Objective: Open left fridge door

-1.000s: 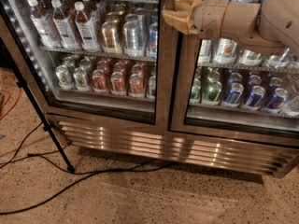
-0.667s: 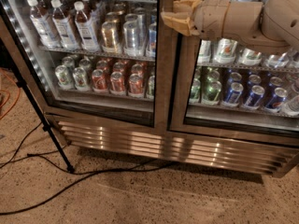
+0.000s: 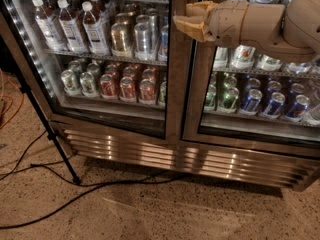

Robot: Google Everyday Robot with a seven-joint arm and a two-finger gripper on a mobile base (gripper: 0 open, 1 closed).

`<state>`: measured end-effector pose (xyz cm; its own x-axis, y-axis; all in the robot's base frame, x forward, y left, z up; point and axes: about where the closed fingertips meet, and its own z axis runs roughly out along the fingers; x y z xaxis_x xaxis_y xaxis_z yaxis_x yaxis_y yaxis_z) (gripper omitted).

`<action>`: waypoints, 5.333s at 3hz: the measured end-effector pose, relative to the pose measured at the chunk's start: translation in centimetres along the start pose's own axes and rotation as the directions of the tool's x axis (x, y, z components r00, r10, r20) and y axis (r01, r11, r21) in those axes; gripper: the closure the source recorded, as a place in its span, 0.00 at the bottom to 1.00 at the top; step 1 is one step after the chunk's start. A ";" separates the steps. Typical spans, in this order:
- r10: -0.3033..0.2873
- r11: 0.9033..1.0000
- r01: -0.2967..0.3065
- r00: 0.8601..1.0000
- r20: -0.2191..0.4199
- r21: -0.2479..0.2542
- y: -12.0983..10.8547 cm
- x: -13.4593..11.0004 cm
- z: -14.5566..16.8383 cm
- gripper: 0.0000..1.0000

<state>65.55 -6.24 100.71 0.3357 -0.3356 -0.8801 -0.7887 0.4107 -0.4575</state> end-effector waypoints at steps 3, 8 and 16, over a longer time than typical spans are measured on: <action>0.043 0.999 -0.043 0.999 -0.017 -0.002 2.5 -1.7 -0.5 1.00; 0.040 0.998 -0.039 0.999 0.018 -0.050 4.5 -3.4 -0.6 1.00; 0.048 0.994 -0.042 0.997 0.061 -0.101 7.7 -5.4 -1.2 1.00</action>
Offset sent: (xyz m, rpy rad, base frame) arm -0.1161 0.0236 0.0032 0.0044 0.2043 -0.0748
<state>57.10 -2.28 102.08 0.3278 -0.2632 -0.9073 -0.8502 0.3365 -0.4048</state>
